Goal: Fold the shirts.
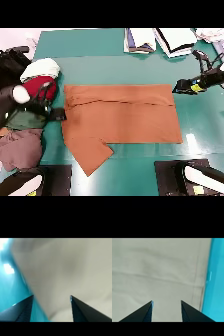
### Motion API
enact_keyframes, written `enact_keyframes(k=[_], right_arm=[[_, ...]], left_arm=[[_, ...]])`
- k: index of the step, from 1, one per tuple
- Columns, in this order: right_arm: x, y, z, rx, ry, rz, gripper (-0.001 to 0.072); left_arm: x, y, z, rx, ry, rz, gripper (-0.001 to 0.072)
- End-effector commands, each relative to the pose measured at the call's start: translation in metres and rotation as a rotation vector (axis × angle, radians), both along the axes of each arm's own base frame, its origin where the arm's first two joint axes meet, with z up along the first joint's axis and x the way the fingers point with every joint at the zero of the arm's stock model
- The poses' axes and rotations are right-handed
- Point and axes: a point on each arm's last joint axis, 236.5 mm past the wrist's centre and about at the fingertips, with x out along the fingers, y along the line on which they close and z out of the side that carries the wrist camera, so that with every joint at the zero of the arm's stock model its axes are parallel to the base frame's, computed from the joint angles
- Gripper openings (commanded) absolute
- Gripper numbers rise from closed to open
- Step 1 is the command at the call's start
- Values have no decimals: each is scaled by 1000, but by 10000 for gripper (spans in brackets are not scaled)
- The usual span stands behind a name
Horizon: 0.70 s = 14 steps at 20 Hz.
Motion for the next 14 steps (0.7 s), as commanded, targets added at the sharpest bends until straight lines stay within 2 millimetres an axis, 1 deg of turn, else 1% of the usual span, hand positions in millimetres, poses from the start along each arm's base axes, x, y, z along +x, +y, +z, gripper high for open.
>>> enact_keyframes(k=[1, 3, 5, 7, 9, 10, 12, 13, 14], right_arm=[[-23, 6, 11, 0, -33, 4, 410], [-28, 6, 13, -2, -45, 3, 410], [-30, 7, 17, -3, -54, 4, 410], [-31, 7, 21, -5, -66, 4, 410], [-32, 7, 25, -7, -80, 4, 410], [-33, 7, 28, -8, -85, 5, 410], [-36, 6, 34, -13, -102, 4, 409], [-38, 4, 37, -14, -105, -3, 409], [-43, 1, 37, -14, -94, -11, 409]], left_arm=[[-79, 1, -28, -22, 108, 63, 539], [-100, -10, -37, -77, 140, 79, 539], [-112, -25, -45, -138, 172, 88, 539], [-116, -41, -52, -168, 161, 60, 539], [-116, -66, -52, -210, 125, 21, 539], [-117, -73, -51, -214, 120, 13, 538], [-125, -80, -51, -211, 133, -15, 536], [-127, -81, -51, -211, 139, -20, 497], [-128, -80, -51, -209, 142, -25, 249]])
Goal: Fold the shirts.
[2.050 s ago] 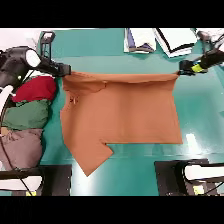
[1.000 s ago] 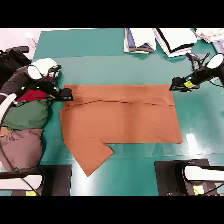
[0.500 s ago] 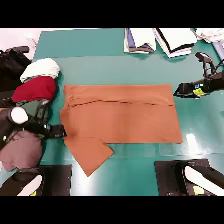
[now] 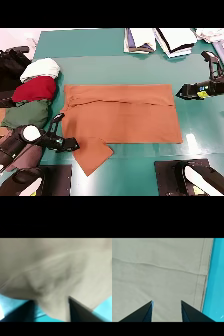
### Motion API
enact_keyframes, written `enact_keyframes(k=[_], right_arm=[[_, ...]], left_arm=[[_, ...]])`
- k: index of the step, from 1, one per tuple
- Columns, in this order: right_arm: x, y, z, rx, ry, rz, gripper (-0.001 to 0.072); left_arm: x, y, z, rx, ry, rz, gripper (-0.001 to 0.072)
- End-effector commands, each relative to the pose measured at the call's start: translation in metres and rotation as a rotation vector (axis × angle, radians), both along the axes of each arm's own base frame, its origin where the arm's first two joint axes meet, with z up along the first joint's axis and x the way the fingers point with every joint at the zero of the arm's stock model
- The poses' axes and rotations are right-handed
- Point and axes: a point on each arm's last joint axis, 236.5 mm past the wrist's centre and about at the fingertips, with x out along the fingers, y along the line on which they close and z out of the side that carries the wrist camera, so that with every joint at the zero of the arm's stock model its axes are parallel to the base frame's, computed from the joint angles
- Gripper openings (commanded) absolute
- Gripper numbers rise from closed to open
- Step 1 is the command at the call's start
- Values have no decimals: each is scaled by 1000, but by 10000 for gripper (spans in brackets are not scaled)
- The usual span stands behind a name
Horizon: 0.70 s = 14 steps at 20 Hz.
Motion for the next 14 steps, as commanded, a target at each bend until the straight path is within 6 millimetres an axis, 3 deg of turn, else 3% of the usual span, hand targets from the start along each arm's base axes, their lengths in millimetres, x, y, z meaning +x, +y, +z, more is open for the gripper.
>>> enact_keyframes(k=[1, 2, 6, 7, 8, 10, 11, 14], right_arm=[[-14, -10, 2, 0, 28, -27, 409], [-24, -17, -5, 5, 73, -46, 409], [-92, -66, -79, -22, 356, -184, 420], [-115, -76, -101, -7, 434, -240, 556], [-134, -78, -120, 37, 501, -291, 623], [-161, -67, -149, 150, 590, -335, 565], [-161, -57, -160, 210, 586, -349, 507], [-158, -32, -178, 288, 575, -341, 501]], left_arm=[[-5, -10, 0, -20, 0, -12, 108], [-4, -11, 2, -21, -6, -19, 25], [13, -5, 21, 17, -68, -65, 23], [17, -7, 27, 15, -83, -73, 23], [22, -9, 32, 9, -103, -82, 23], [29, -11, 36, 2, -129, -76, 23], [30, -11, 36, 2, -133, -74, 23], [28, -11, 36, 2, -127, -76, 24]])
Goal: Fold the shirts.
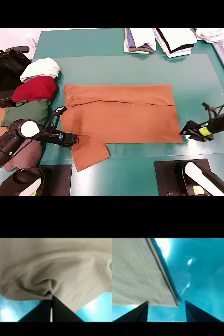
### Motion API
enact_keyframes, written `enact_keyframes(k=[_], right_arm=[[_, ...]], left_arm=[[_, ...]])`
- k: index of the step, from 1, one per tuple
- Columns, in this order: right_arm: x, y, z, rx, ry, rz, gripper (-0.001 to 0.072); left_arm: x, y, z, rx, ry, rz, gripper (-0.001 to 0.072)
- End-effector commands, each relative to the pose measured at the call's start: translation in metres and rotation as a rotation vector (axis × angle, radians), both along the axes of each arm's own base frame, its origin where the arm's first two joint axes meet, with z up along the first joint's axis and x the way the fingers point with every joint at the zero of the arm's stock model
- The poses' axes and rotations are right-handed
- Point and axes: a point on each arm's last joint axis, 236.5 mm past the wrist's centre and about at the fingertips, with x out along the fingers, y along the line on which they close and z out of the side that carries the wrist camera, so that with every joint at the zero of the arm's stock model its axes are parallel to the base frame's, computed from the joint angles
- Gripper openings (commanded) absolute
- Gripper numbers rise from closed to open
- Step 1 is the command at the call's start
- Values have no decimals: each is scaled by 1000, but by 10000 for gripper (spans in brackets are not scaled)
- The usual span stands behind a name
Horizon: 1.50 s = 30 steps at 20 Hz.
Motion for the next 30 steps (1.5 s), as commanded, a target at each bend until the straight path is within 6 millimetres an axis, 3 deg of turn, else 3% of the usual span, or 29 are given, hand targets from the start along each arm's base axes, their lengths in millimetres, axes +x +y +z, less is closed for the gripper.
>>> enact_keyframes(k=[1, 3, 4, 5, 7, 12, 14, 17, 22, 27, 30], right_arm=[[-7, 26, -25, 88, 12, -19, 469], [-2, 33, -27, 83, 14, 43, 356], [3, 36, -25, 75, 6, 80, 257], [8, 38, -21, 57, -9, 122, 141], [19, 43, -4, 37, -56, 185, 16], [6, 18, 40, -143, -113, 296, 16], [22, 11, 56, -187, -184, 282, 16], [59, 0, 78, -212, -247, 263, 16], [135, -10, 91, -178, -323, 227, 16], [208, 1, 81, -170, -355, 282, 16], [247, 12, 71, -165, -365, 297, 16]], left_arm=[[3, -1, 3, -1, -11, -3, 24], [3, -1, 3, -1, -13, -3, 23], [3, 0, 3, -1, -11, -4, 23], [0, 0, 2, 2, -7, -16, 23], [-11, 4, 3, 22, 32, -44, 23], [-26, 15, 37, 15, -34, -4, 22], [-15, 15, 49, 6, -91, 12, 22], [25, 28, 66, 73, -218, 42, 22], [137, 54, 93, 125, -418, 164, 23], [233, 50, 68, 167, -447, 122, 23], [272, 44, 48, 174, -432, 124, 24]])
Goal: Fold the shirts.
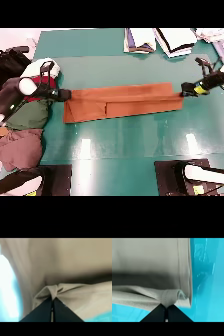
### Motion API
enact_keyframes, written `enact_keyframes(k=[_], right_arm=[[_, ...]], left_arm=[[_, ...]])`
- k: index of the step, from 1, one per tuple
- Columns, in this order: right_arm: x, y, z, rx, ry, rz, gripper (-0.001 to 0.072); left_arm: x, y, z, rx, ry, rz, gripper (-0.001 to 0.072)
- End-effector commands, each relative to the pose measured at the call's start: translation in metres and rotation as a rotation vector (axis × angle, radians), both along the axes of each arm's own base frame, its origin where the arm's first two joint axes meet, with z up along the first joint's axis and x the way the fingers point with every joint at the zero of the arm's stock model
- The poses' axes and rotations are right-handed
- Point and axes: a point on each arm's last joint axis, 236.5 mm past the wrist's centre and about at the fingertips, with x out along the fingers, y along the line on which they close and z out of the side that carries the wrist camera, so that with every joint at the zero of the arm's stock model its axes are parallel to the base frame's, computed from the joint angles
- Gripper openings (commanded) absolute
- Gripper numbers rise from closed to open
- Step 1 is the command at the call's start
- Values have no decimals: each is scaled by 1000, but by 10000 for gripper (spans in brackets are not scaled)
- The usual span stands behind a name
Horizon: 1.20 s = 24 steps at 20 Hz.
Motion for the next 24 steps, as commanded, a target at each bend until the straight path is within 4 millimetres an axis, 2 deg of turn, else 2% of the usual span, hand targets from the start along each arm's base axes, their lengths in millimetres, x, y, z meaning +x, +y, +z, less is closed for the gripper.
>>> enact_keyframes(k=[1, 4, 6, 7, 8, 9, 11, 13, 14, 15, 17, 19, 20, 22, 23, 24], right_arm=[[46, 15, -12, 11, -12, 25, 16], [66, 22, -22, 22, 9, 51, 18], [76, 30, -25, 63, 4, 49, 18], [83, 32, -24, 84, -12, 45, 38], [88, 32, -20, 112, -31, 42, 243], [93, 29, -14, 135, -49, 25, 387], [92, 20, -4, 177, -70, 46, 462], [77, 2, -3, 212, -45, 56, 465], [69, -10, -6, 226, -29, 37, 549], [61, -24, -13, 245, -13, -4, 606], [38, -52, -37, 274, 45, -98, 605], [19, -66, -62, 306, 82, -139, 595], [17, -61, -69, 359, 91, -147, 594], [21, -37, -80, 484, 81, -131, 480], [27, -24, -83, 534, 77, -125, 448], [33, -9, -87, 566, 85, -109, 448]], left_arm=[[53, -4, -22, 15, -18, -3, 24], [69, -6, -28, 15, -23, 1, 24], [71, -7, -25, 14, -32, 0, 45], [72, -7, -21, 13, -35, -2, 348], [72, -8, -17, 11, -29, -4, 518], [70, -9, -11, 11, -18, -12, 517], [66, -12, 0, 11, 9, -29, 511], [62, -20, 7, -28, 28, -34, 167], [61, -26, 9, -56, 32, -43, 49], [59, -34, 11, -87, 34, -52, 23], [57, -54, 14, -118, 26, -75, 23], [51, -82, 14, -126, 17, -122, 23], [48, -99, 12, -132, 12, -145, 24], [39, -131, 3, -145, 20, -178, 23], [32, -146, -4, -151, 40, -191, 23], [26, -160, -11, -154, 51, -209, 23]])
